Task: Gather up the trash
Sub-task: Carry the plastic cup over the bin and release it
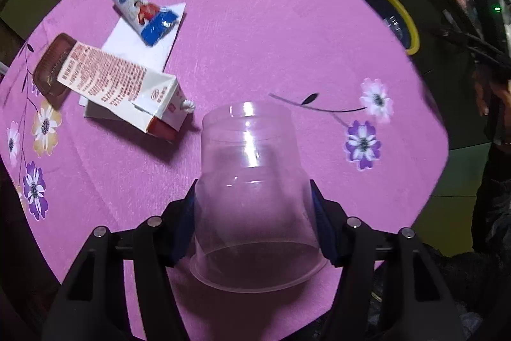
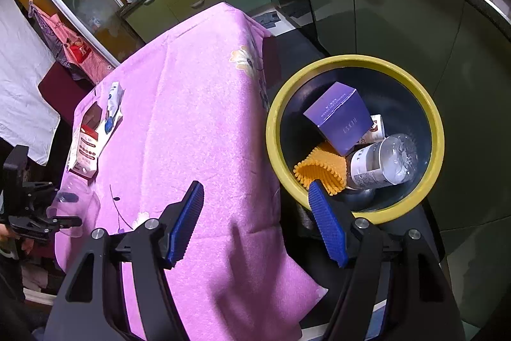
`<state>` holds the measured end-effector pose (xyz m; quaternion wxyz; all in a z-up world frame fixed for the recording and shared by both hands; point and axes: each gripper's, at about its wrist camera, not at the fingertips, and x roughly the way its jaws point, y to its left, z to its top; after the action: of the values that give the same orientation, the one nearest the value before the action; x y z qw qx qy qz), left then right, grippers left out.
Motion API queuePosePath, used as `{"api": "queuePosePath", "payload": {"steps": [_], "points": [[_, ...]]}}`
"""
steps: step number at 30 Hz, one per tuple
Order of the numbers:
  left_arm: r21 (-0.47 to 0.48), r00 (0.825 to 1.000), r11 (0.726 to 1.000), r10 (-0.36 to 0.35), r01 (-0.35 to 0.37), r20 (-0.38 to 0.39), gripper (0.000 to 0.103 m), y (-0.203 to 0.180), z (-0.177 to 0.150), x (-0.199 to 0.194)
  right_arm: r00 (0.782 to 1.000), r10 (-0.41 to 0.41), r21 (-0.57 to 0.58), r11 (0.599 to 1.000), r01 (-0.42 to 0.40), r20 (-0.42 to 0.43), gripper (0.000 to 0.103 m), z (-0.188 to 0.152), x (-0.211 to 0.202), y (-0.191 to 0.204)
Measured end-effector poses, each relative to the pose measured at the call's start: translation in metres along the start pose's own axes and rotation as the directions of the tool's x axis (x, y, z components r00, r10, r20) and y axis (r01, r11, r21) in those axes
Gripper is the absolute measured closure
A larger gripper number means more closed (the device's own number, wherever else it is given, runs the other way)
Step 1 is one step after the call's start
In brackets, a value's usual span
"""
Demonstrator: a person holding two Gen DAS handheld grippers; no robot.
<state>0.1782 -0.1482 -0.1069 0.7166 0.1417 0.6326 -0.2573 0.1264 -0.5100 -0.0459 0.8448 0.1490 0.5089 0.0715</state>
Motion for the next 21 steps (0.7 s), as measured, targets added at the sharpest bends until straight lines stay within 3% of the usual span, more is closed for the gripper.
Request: {"api": "queuePosePath", "payload": {"steps": [10,14,21], "points": [[0.152,0.995,0.988,-0.034,0.020,0.095,0.042,-0.043,0.026,-0.043,0.998,-0.023,0.016,1.000,0.022,0.058,0.035,-0.005,-0.030,-0.005],[0.232,0.989,0.972,-0.065,0.033,0.134,0.042,-0.075,0.059,-0.047,0.993,-0.068,0.044,0.997,0.064,0.098,0.035,-0.015,-0.056,-0.021],[0.389,0.979,0.918,-0.143,0.076,0.144,0.041,-0.168,0.153,-0.024,0.984,-0.109,0.122,0.988,0.091,0.142,0.035,-0.037,-0.086,-0.059]]}}
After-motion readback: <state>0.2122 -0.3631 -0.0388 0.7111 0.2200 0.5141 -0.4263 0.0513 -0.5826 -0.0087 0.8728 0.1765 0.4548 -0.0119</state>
